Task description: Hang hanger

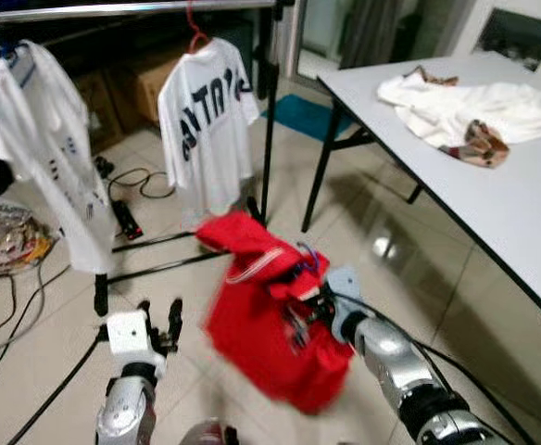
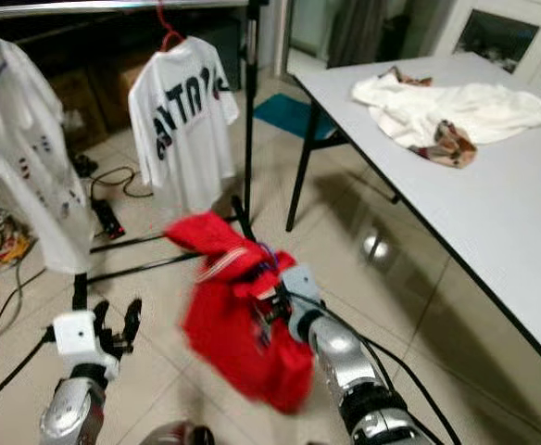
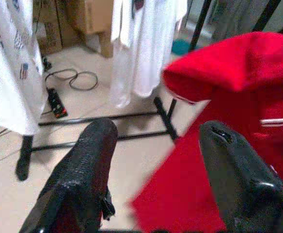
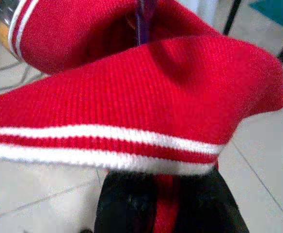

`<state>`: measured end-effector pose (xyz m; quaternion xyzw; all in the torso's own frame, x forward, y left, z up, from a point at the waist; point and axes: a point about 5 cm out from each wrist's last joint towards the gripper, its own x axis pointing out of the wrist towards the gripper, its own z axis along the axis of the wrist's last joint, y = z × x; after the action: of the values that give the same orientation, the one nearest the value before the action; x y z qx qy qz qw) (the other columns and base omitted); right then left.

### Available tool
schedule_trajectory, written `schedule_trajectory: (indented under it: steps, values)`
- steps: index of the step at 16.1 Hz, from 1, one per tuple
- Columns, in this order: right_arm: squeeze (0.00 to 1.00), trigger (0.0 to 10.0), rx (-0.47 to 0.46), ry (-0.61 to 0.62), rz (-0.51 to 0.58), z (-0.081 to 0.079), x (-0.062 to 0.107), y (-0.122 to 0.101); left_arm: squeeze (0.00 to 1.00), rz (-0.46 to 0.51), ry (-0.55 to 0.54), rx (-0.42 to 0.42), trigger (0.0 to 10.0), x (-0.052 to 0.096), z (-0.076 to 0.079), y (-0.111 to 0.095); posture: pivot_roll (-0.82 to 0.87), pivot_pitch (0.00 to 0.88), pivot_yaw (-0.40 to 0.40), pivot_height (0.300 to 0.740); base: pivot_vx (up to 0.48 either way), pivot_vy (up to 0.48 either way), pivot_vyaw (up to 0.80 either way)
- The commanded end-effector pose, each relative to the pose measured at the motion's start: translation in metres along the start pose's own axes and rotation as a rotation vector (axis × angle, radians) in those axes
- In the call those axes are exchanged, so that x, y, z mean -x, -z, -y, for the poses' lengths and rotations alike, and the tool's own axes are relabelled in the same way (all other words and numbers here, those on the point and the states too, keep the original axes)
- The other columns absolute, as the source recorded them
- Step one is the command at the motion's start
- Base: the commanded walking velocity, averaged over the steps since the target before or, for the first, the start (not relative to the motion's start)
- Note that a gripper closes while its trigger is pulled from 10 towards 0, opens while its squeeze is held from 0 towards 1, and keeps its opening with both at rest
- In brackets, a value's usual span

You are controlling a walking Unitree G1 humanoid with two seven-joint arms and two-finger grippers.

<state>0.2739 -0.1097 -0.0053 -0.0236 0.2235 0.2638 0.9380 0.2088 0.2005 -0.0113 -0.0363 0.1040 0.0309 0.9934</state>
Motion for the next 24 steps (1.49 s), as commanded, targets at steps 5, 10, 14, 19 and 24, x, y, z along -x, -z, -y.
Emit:
schedule_trajectory:
  steps: [5, 10, 14, 19, 24]
  values:
    - [0.0, 10.0, 0.025, 0.112, 0.028, 0.013, -0.004, -0.007, 0.0, -0.239, -0.04, -0.07, 10.0, 0.009, -0.012, 0.039, 0.14, 0.0, -0.029, 0.736, 0.0, 0.0, 0.0]
    - [0.0, 10.0, 0.169, -0.011, -0.14, 0.001, 0.007, 0.03, 0.0, -0.533, -0.158, -0.083, 10.0, 0.041, -0.023, 0.08, 0.12, 0.0, -0.034, 0.736, 0.0, 0.0, 0.0]
    - [0.0, 10.0, 0.123, 0.105, -0.164, 0.018, 0.015, 0.036, 0.0, -0.532, -0.138, -0.11, 10.0, 0.036, -0.021, 0.078, 0.12, 0.0, -0.031, 0.736, 0.0, 0.0, 0.0]
    - [0.0, 10.0, 0.147, 0.083, -0.151, 0.014, 0.014, 0.035, 0.0, -0.528, -0.128, -0.119, 10.0, 0.031, -0.02, 0.076, 0.12, 0.0, -0.027, 0.736, 0.0, 0.0, 0.0]
    - [0.0, 10.0, 0.171, 0.037, -0.134, 0.008, 0.011, 0.032, 0.0, -0.536, -0.134, -0.126, 10.0, 0.035, -0.022, 0.078, 0.12, 0.0, -0.031, 0.736, 0.251, 0.0, 0.0]
